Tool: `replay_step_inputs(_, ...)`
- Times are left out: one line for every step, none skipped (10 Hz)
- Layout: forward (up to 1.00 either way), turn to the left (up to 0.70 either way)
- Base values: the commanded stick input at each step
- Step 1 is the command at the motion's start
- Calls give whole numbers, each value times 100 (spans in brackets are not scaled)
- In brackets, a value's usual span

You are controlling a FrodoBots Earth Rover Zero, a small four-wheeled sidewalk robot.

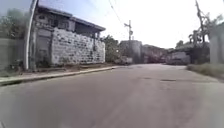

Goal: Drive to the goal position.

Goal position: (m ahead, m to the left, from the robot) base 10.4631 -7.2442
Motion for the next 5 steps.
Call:
replay_step_inputs(100, -6)
replay_step_inputs(100, 0)
replay_step_inputs(100, 0)
replay_step_inputs(100, 0)
replay_step_inputs(100, 0)
